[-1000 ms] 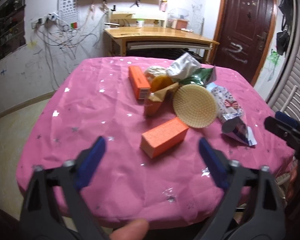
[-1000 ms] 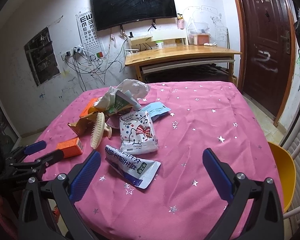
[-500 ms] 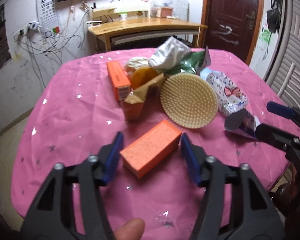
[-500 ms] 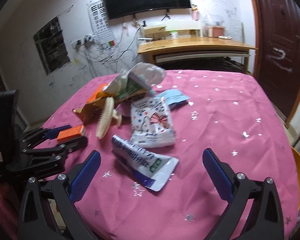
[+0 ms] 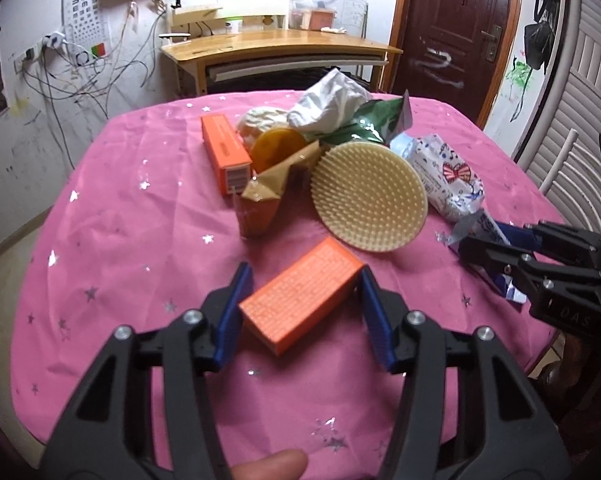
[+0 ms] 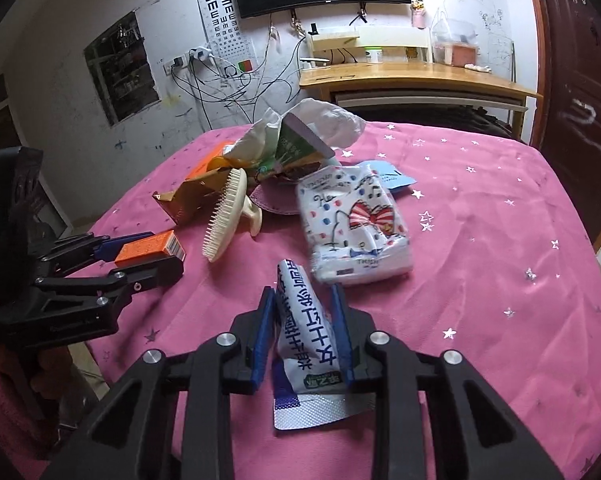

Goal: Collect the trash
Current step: 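Grasp the orange box with the left tool while the right tool grasps the white toothpaste tube, then carry both items to the yellow bin and open both tools to drop them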

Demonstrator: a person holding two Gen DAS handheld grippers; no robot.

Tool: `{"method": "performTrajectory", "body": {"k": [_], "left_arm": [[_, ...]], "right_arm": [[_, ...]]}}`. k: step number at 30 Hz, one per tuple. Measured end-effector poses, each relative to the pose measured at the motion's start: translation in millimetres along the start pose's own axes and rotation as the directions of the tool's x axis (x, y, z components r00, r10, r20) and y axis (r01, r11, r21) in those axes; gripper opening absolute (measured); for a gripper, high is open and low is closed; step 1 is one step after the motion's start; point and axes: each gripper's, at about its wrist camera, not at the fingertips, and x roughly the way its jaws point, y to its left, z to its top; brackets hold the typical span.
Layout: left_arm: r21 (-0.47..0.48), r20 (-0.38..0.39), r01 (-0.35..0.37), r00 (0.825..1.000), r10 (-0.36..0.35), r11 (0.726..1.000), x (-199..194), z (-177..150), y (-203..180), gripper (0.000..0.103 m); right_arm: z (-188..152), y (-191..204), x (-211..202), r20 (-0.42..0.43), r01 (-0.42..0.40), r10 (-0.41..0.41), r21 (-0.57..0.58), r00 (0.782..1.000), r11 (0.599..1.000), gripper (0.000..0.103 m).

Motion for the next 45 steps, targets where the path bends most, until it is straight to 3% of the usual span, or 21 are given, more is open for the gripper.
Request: {"method": "performTrajectory", "body": {"k": [8,14,20,27,35,42,45], "left_arm": [[-0.003,0.032,-0.024,0.999,0.024,1.0,-11,5,2,0.051],[0.04,0.069,-0.034,0.997,0.031,0.999,-25,24,-11,0.052],[0.113,0.119,0.02,0.992,-0.034,0.993,-34,62,-52,0.052],[0.208,0.122,0.133,0.979,-0.16,0.969,-20,95,-127,0.052],[0.231,-0.013,0.3,0.952,-0.306,0.925,27,124,-213,0.052],[0.207,-0.158,0.385,0.92,-0.358,0.899,85,147,-291,0.052],[0.192,-0.228,0.391,0.91,-0.347,0.9,115,150,-321,0.052]], "right_arm": [[1,-5,-23,0.078,-0.025,0.023,0.034,0.997,0.999,0.014],[10,-27,-43,0.126,0.005,-0.013,0.067,0.992,0.998,0.015],[11,-83,-75,0.189,0.091,-0.124,0.177,0.974,0.98,0.015],[-5,-163,-109,0.214,0.227,-0.311,0.342,0.926,0.912,0.015],[-36,-239,-116,0.167,0.29,-0.411,0.481,0.896,0.828,0.015],[-69,-291,-99,0.085,0.259,-0.377,0.588,0.922,0.766,0.015],[-77,-300,-90,0.037,0.292,-0.389,0.595,0.921,0.749,0.015]]}}
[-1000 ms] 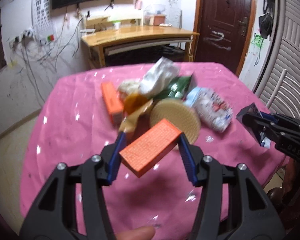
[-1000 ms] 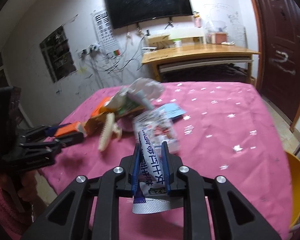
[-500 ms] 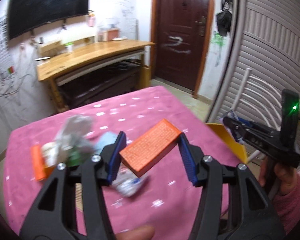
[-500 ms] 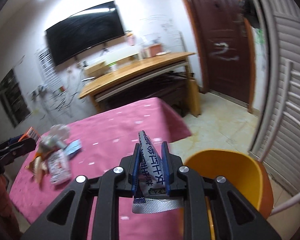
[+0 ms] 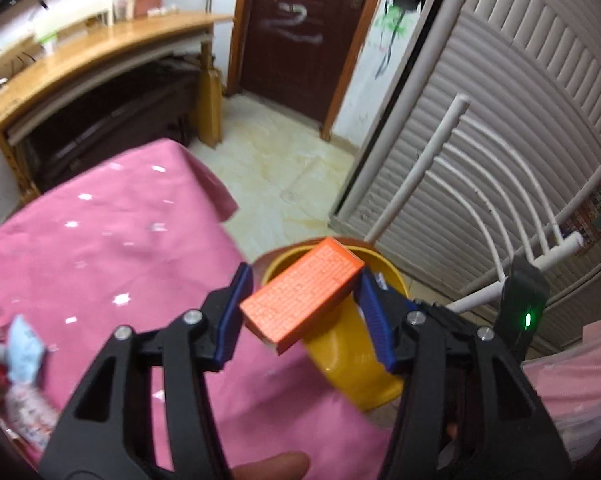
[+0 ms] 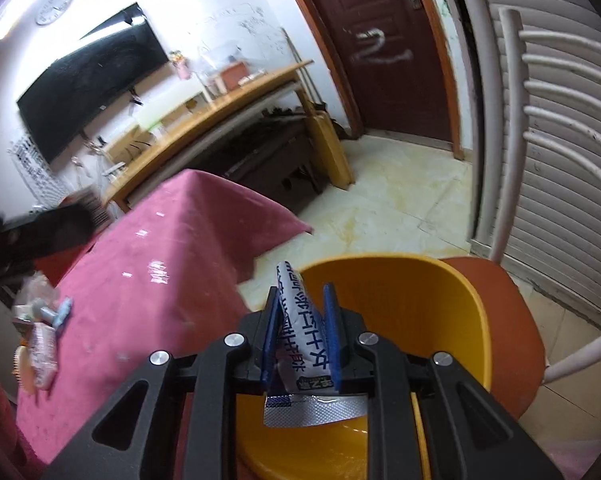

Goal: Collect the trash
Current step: 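Carry both items to the yellow bin and open both tools to drop them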

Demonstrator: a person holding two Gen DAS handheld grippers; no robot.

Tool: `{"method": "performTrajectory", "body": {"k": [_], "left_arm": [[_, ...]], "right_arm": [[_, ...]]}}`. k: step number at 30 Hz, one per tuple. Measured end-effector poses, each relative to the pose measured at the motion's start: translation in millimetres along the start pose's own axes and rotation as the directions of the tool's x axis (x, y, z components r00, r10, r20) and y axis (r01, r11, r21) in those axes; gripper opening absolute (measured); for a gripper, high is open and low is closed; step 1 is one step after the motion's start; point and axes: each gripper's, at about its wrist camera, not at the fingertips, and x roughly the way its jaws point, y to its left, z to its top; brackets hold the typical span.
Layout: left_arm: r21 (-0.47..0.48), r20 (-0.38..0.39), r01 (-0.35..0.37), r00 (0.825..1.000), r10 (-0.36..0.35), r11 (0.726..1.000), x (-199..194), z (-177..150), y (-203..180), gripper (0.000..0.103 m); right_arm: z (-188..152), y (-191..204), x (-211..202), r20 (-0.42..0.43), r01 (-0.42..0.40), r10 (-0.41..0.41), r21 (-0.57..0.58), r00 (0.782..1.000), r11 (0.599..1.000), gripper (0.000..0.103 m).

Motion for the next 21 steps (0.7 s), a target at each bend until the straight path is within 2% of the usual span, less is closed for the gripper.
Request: {"method": "performTrajectory", "body": {"k": [4,8,10,11,13,15,18,21], "left_arm": [[-0.012,-0.084,0.007,0.996,-0.008,1.0,42,10,-12,0.052],[-0.018,-0.128,0.012,0.992,-0.014,1.0,64,12,-17,0.052],[-0.027,-0.146,0.017,0.989,-0.021,0.999,69,12,-16,0.061],[-0.026,-0.146,0.017,0.989,-0.021,1.0,68,11,-14,0.062],[-0.023,-0.148,0.007,0.989,-0.011,1.0,73,12,-15,0.072],[-0.026,-0.146,0.003,0.989,-0.007,1.0,73,14,-16,0.074],[-0.032,-0.145,0.003,0.989,-0.007,0.999,71,14,-16,0.074],[-0.05,-0.129,0.008,0.992,-0.015,0.999,60,14,-13,0.074]], "right_arm": [[-3,-12,13,-0.042,0.023,-0.021,0.034,0.999,0.999,0.016],[-4,-18,17,-0.065,0.052,-0.049,0.041,0.997,0.998,0.017],[-4,-24,18,-0.07,0.052,-0.047,0.064,0.996,0.997,0.019],[-4,-26,18,-0.07,0.052,-0.047,0.07,0.996,0.996,0.02],[-5,-29,16,-0.068,0.057,-0.052,0.076,0.996,0.995,0.028],[-4,-31,14,-0.065,0.047,-0.041,0.093,0.997,0.995,0.052],[-3,-29,10,-0.052,0.031,-0.026,0.101,0.998,0.994,0.064],[-1,-28,9,-0.044,0.013,-0.008,0.109,0.999,0.994,0.068]]}}
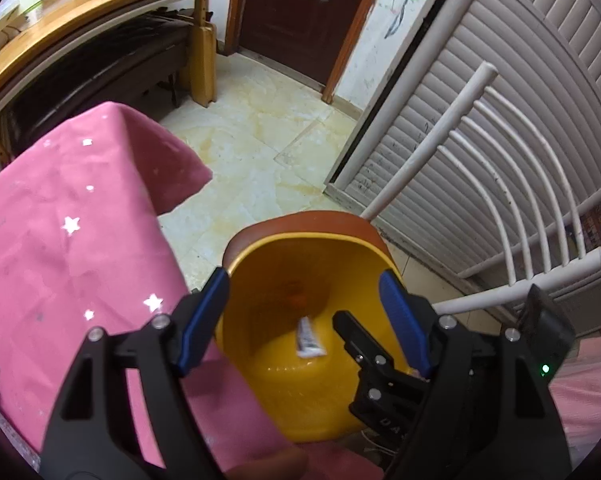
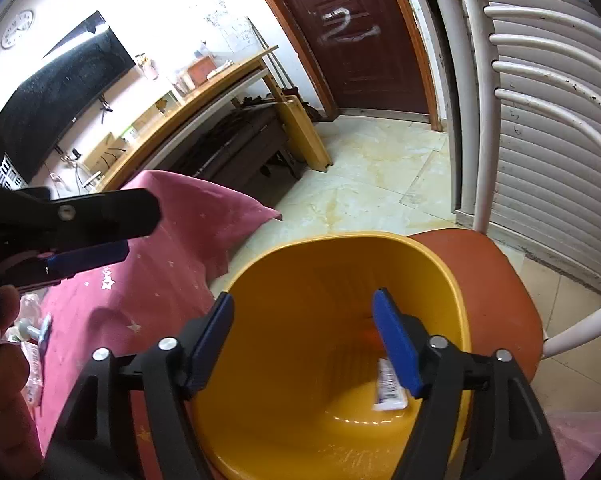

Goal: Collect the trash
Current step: 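Carry both items to the yellow bin and open both tools to drop them, then grasp the long orange box with the left tool while the right tool grasps the tissue packet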

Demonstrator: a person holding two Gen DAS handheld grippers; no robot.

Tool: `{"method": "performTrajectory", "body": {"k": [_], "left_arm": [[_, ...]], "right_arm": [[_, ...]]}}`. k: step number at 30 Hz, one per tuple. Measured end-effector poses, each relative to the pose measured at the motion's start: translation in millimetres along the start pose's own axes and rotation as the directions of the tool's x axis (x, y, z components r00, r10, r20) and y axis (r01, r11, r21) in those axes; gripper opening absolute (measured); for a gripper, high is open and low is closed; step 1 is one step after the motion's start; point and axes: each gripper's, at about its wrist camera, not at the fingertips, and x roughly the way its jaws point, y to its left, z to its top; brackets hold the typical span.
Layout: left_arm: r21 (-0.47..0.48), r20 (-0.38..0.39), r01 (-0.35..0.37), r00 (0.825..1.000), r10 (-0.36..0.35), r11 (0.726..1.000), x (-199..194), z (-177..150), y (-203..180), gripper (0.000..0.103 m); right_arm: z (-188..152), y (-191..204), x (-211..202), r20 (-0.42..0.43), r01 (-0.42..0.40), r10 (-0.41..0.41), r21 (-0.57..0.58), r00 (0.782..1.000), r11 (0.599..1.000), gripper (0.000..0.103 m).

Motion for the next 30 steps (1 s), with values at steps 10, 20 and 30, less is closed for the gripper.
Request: {"method": "performTrajectory", "body": {"k": [10,20,30], "left_arm": [[-0.082,0.148,0.017,0.989,-0.005,0.997,-91,-26,46,0.074],[-0.135,0.273,-0.149,0.945,0.182,0.98,-184,-70,126,0.074],[-0.282,0.276,-0.295,0.887,0.371,0.913,-246,-112,226,0.074]], "right_arm": [[-3,46,-39,0.14,-0.06,0.077,-0.125,0.987,0.99,0.074],[-9,118,-51,0.144,-0.085,0.126,-0.261,0.982,0.962,0.076],[-25,204,-48,0.027,-0.213,0.243,-0.392,0.97,0.895,0.076]]}}
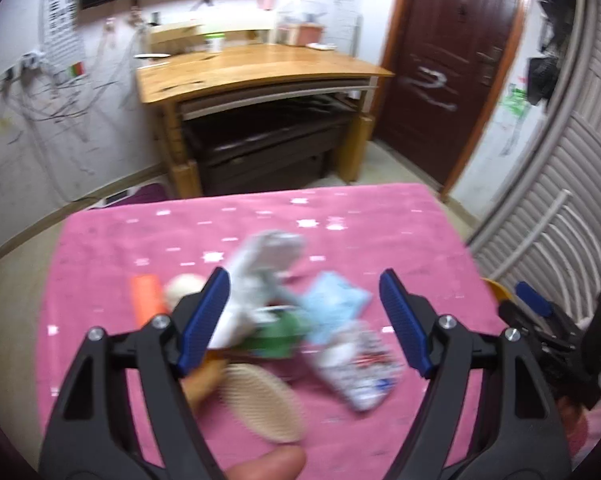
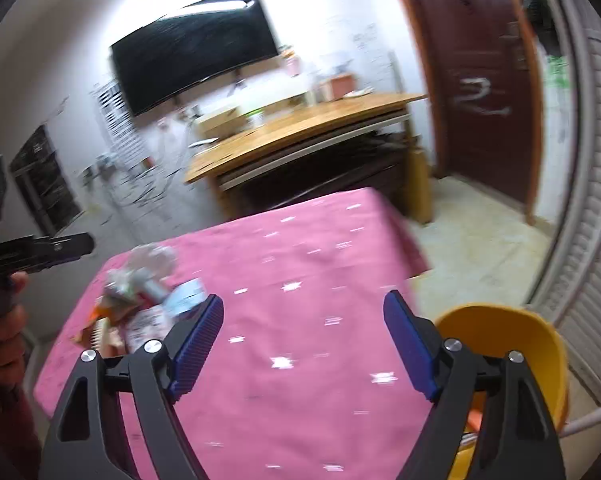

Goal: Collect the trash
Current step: 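Grasp the long orange box with the left tool while the right tool grasps the tissue packet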

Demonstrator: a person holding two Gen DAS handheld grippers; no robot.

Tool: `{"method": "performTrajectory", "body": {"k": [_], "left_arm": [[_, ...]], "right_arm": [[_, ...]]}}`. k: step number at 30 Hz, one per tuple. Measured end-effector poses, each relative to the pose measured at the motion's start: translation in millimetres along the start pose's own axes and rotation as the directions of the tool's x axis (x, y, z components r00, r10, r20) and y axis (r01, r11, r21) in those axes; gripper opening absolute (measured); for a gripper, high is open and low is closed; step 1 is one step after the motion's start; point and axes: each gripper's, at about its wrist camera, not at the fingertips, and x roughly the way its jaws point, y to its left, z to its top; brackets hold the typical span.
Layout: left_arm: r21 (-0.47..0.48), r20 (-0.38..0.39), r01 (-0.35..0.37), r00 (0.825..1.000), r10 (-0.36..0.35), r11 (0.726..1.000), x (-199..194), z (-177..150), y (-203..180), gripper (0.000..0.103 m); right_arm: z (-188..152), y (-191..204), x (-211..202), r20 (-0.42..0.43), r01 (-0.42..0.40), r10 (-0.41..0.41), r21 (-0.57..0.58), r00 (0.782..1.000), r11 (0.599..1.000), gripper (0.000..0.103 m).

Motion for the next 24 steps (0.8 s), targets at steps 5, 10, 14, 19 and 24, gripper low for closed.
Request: {"method": "performTrajectory", "body": {"k": [5,10,14,19,24], "left_arm": [[-0.07,-0.034,-0.096,0.995,0.094,0.993,2,-1,57,0.074],[-0.144,-0.1,-0.115,0.99,0.102,0.983,16,-12,95,0.074],[-0.192,-0.14,-0.1,0.987,0.073,0.976,29,-22,110,0.074],[-0.201,-0.192,-0.116,0.978,0.077,0.973,47,-29,125,0.074],[-0.216,-0.224,-0.115,0.972,0.065,0.97,61,-34,134,0.074]], "right_arm": [[-3,44,20,-0.063,-0.063,0.059,-0.073,0.996,0.995,0.076],[-9,79,32,-0.112,-0.121,0.106,-0.132,0.988,0.984,0.076],[-13,100,41,-0.149,-0.152,0.127,-0.165,0.981,0.975,0.077],[-14,111,49,-0.182,-0.178,0.146,-0.179,0.972,0.968,0.077],[-17,118,56,-0.219,-0.202,0.159,-0.191,0.963,0.961,0.077]]}}
